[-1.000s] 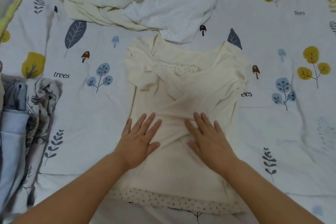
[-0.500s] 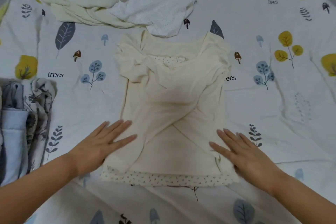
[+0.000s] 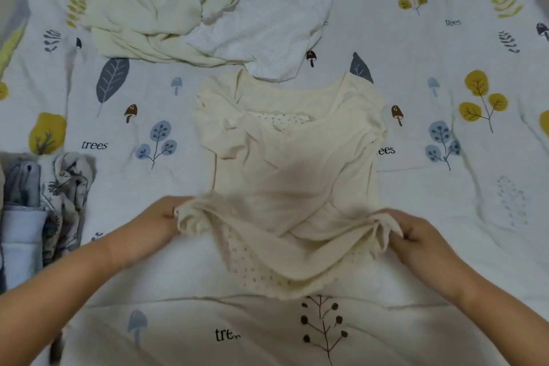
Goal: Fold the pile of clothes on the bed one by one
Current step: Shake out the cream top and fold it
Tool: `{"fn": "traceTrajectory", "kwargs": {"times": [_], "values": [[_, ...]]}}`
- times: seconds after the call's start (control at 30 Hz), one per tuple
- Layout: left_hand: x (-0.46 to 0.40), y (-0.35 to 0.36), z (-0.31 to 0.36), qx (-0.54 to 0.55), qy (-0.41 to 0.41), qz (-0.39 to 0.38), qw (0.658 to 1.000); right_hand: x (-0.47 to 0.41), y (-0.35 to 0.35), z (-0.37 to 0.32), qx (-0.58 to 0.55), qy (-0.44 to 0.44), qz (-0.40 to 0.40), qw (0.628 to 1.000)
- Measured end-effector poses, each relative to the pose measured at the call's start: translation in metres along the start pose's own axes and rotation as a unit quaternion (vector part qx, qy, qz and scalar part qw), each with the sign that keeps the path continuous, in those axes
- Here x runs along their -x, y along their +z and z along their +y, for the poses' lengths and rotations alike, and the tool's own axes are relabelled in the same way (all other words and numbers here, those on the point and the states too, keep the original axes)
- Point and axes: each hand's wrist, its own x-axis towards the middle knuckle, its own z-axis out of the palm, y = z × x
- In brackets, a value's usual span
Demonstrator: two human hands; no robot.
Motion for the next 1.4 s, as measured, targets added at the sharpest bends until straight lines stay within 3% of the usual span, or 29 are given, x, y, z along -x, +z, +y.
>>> {"fn": "traceTrajectory", "kwargs": {"times": [0.23,0.43,0.53,0.63,0.73,0.87,1.0,1.1,1.23,1.3,1.4], "values": [[-0.081,-0.037,0.050,0.091,0.015,0.121,0.988,-0.085,-0.042,-0.044,-0.129,-0.001,0.114,0.985],[-0.167,-0.070,0.062,0.191,-0.091,0.225,0.951,-0.177,-0.069,-0.055,-0.183,0.041,0.231,0.955],[-0.194,-0.065,0.049,0.029,-0.125,0.334,0.934,-0.199,-0.063,-0.045,-0.089,0.105,0.325,0.935],[-0.199,-0.051,0.033,-0.110,-0.186,0.381,0.899,-0.197,-0.048,-0.030,0.001,0.180,0.309,0.934],[-0.191,-0.030,0.015,-0.216,-0.247,0.354,0.876,-0.183,-0.025,-0.020,0.048,0.235,0.275,0.931],[-0.179,0.001,0.005,-0.182,-0.213,0.332,0.901,-0.174,-0.001,-0.017,0.071,0.230,0.227,0.944],[-0.165,-0.001,0.013,-0.110,-0.141,0.346,0.921,-0.163,-0.011,-0.019,0.009,0.176,0.229,0.958],[-0.127,-0.003,0.006,-0.144,-0.098,0.335,0.926,-0.133,-0.023,-0.015,0.035,0.185,0.177,0.966],[-0.081,0.010,-0.020,-0.214,-0.178,0.248,0.928,-0.101,-0.019,0.002,0.106,0.275,0.058,0.954],[-0.082,0.012,-0.022,-0.202,-0.188,0.265,0.924,-0.100,-0.018,0.002,0.097,0.261,0.116,0.953],[-0.104,0.004,-0.015,-0.161,-0.151,0.354,0.909,-0.116,-0.016,-0.008,0.071,0.188,0.230,0.952]]}}
